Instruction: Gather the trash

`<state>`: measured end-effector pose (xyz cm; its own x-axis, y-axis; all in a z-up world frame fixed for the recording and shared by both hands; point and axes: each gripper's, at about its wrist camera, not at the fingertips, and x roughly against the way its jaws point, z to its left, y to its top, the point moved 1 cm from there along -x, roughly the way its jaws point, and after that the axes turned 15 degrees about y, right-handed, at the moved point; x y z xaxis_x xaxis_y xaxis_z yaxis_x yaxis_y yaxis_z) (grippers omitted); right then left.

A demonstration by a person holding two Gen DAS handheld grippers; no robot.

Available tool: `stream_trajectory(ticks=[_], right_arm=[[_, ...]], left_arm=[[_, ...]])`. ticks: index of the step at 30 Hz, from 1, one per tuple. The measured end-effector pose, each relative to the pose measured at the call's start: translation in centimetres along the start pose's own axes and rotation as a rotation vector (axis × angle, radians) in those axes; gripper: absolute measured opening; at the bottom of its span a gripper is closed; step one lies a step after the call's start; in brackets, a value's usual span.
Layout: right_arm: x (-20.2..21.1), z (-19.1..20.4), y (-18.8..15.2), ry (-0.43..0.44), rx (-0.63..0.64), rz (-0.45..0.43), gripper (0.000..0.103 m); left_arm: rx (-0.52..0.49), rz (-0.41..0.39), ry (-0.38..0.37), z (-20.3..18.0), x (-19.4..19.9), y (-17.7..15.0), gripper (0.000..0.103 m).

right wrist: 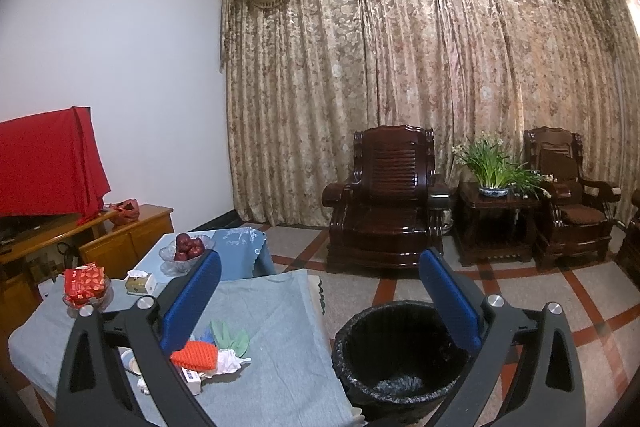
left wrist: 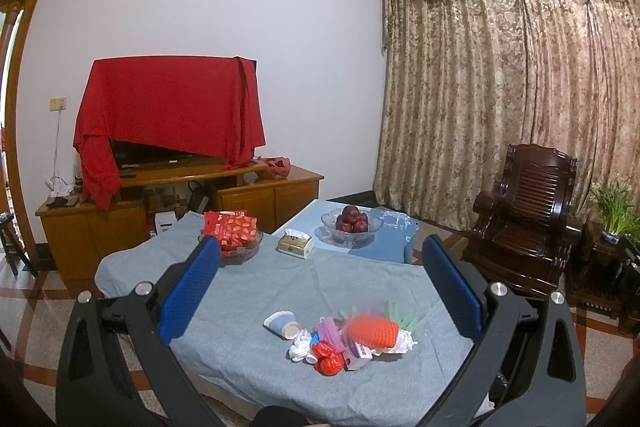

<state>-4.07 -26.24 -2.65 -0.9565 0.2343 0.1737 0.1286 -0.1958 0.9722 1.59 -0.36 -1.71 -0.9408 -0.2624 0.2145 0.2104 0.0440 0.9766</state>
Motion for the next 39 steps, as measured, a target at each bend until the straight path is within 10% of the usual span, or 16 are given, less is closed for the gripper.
stream_trajectory(ticks=[17,30,39], right_arm=[[-0.2,-0.1,-0.2,-0.004,0.005,0.017,0.097],[-15.8,4.0,-10.9,0.261,0.1,0.446,0.097],[-24.2,6.8,-16.8,0.423,0.021,0.556,0.077]], left_arm=[[-0.011,0.022,0.0,-0.3,-0.8,-0.1,0.098],[-0.141,0.402,0.031,0.0,-15.4,-11.8,0.098],[-0.149,0.405,0.02,-0.2,-20.7,-15.2,0.098]])
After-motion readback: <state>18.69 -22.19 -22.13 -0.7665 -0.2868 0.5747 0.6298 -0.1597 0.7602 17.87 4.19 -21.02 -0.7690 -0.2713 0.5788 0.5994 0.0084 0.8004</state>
